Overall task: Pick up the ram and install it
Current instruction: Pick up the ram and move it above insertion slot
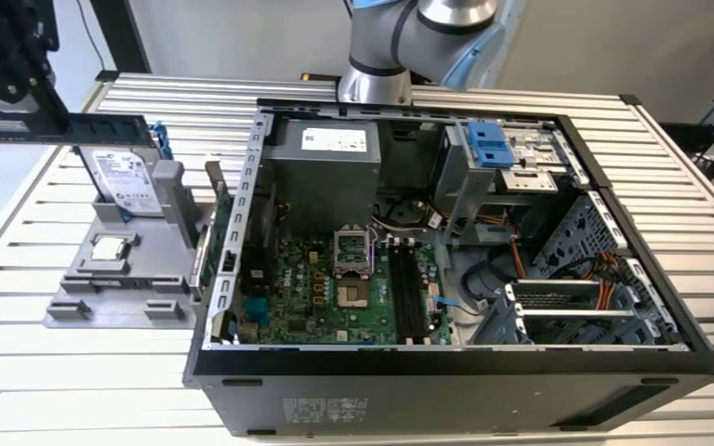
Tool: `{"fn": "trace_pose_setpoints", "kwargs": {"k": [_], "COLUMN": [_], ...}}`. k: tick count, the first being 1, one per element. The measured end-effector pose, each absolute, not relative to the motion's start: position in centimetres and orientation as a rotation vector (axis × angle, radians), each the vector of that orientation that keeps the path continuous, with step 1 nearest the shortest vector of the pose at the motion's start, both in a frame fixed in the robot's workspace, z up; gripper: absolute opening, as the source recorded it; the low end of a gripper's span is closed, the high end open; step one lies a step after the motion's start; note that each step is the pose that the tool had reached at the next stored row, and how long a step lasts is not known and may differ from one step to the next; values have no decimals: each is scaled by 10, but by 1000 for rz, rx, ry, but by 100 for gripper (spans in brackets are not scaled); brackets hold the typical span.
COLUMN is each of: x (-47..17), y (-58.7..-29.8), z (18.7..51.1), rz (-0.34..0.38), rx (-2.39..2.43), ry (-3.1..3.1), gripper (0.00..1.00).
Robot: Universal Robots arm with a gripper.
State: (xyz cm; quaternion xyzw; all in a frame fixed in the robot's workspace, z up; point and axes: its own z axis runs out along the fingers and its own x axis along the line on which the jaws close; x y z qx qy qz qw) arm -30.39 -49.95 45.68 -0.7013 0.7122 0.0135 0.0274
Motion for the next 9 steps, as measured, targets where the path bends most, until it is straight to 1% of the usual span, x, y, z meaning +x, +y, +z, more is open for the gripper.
{"fn": "trace_pose_setpoints", "kwargs": {"k": [9], "x": [-263], "y": [-499], "z": [449], "rz": [41], "rx": [-2172], "ry": [2194], "gripper": [0]}}
